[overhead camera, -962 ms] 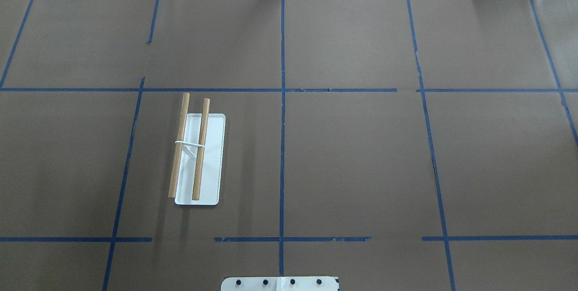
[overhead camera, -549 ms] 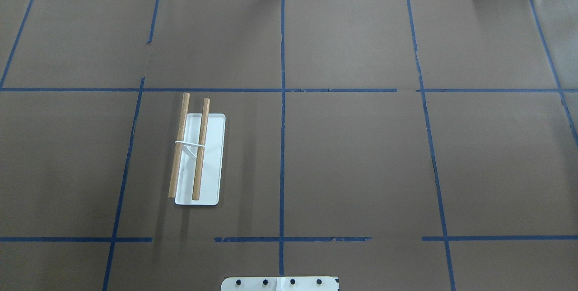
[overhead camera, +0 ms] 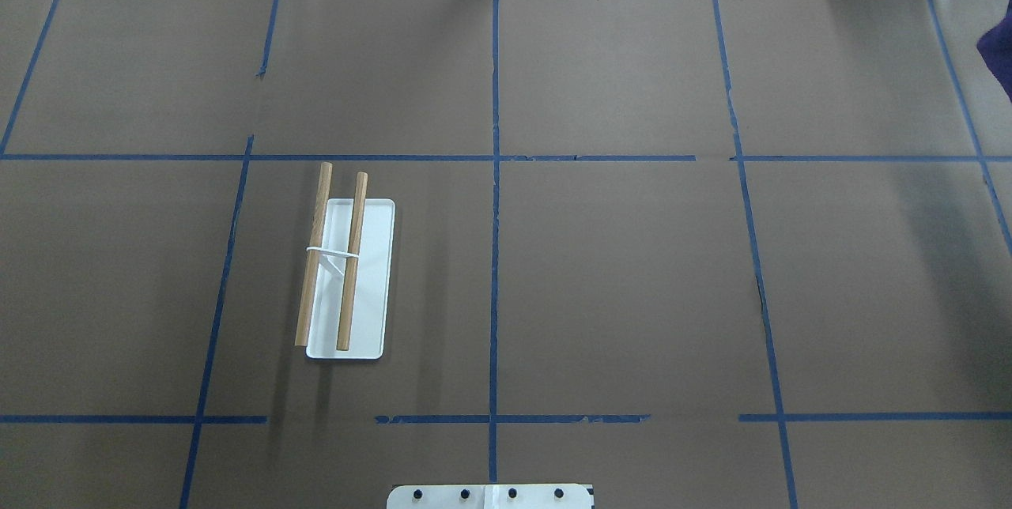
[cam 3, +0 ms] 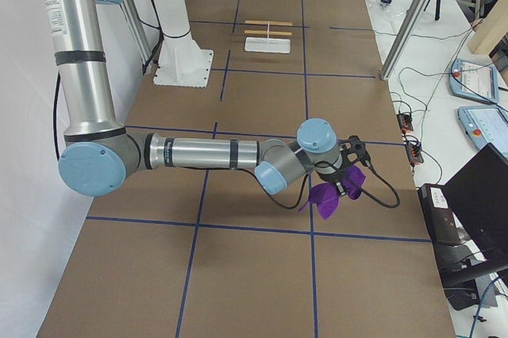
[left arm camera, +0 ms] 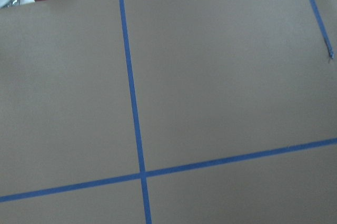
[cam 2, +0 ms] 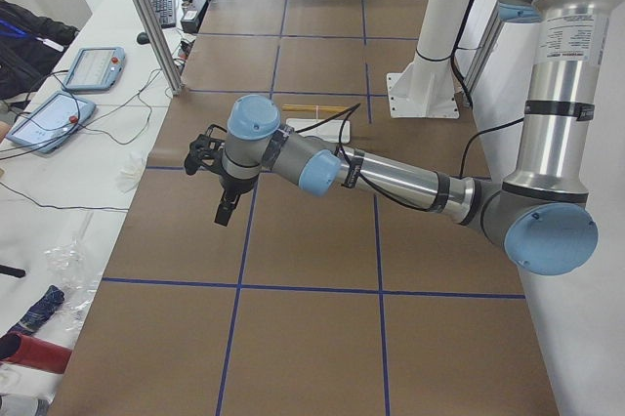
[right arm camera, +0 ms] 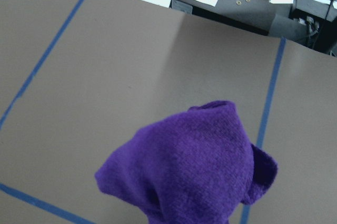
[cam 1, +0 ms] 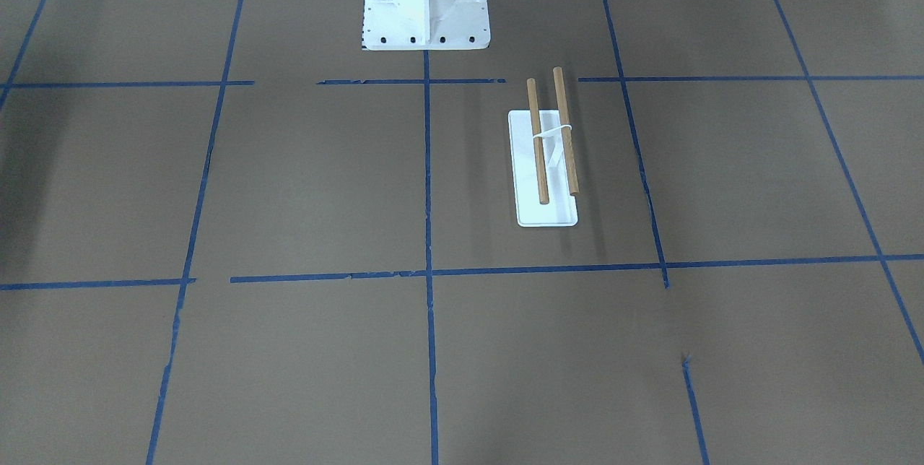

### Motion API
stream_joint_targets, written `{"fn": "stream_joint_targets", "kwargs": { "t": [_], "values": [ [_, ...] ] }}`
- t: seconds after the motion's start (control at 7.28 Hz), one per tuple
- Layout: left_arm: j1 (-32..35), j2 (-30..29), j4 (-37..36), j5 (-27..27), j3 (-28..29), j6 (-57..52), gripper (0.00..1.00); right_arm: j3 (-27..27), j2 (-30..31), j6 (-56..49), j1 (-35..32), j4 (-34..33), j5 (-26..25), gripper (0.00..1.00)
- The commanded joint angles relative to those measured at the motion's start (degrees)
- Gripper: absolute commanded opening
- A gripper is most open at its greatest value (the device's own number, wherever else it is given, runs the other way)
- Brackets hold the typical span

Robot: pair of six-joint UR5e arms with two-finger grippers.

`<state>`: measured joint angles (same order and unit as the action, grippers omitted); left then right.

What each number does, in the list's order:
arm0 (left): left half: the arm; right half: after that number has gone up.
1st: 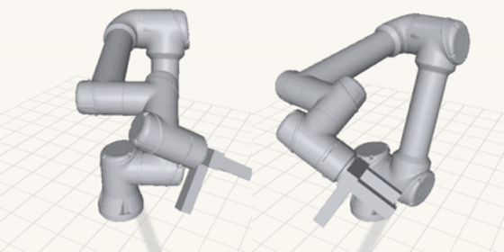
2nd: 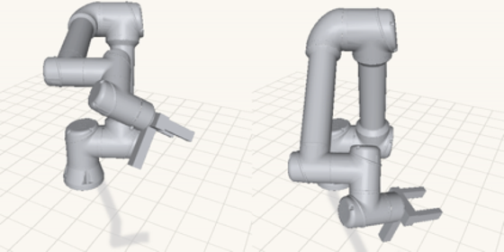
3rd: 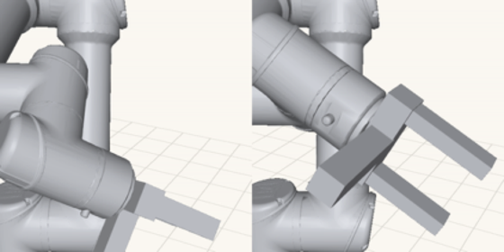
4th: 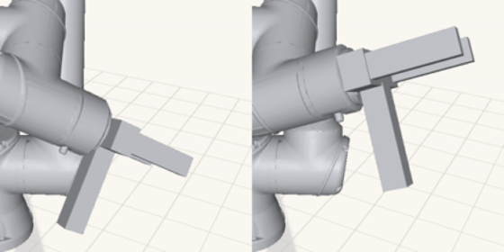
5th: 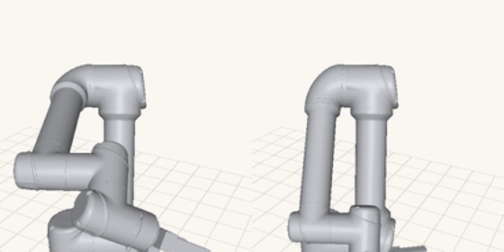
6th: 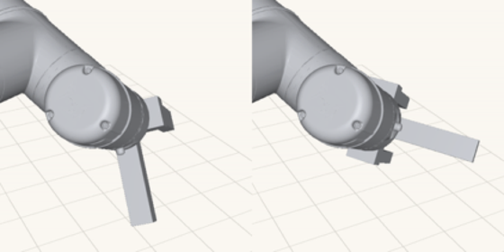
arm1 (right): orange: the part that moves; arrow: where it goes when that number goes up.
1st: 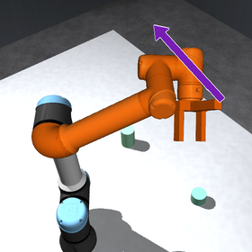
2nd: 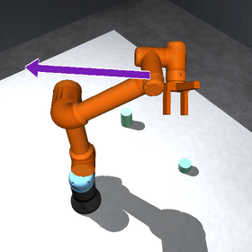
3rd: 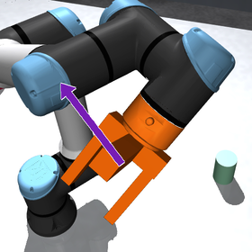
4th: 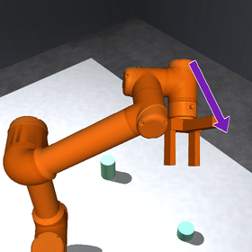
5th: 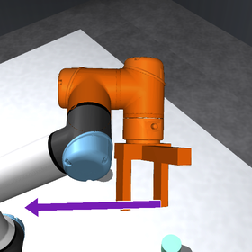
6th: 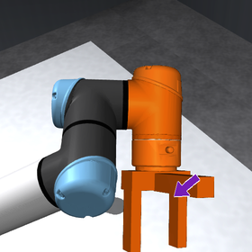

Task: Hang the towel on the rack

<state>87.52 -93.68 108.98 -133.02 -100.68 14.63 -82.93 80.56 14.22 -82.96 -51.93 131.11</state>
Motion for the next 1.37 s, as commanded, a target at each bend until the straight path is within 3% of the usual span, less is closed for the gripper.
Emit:
{"fn": "stream_joint_targets", "kwargs": {
  "t": [0.0, 0.14, 0.27, 0.69, 0.96, 1.24],
  "values": [
    [-4.62, -0.36, 17.66, 2.74, 3.54, 11.16, 1.0, -4.67, -3.48, 10.26, 9.17, -0.28, -8.1, 0.0],
    [-8.55, -1.06, 24.63, 7.81, 4.52, 18.26, 1.0, -6.78, -5.75, 12.56, 13.83, -1.84, -12.41, 0.0],
    [-12.07, -2.45, 26.36, 12.04, 3.92, 25.46, 1.0, -8.63, -10.29, 16.07, 16.49, -7.43, -13.32, 0.0],
    [-18.86, -9.4, 34.69, 13.31, 3.74, 52.09, 0.99, -21.79, -15.95, 24.16, 27.73, -21.25, -19.99, 0.0],
    [-22.64, -14.75, 36.3, 13.4, 2.61, 68.01, 0.98, -29.35, -19.64, 28.48, 35.54, -29.33, -25.07, 0.0],
    [-30.53, -20.89, 36.22, 17.59, 1.54, 78.13, 0.98, -32.11, -21.05, 28.58, 44.86, -29.9, -33.77, 0.0]
  ]
}}
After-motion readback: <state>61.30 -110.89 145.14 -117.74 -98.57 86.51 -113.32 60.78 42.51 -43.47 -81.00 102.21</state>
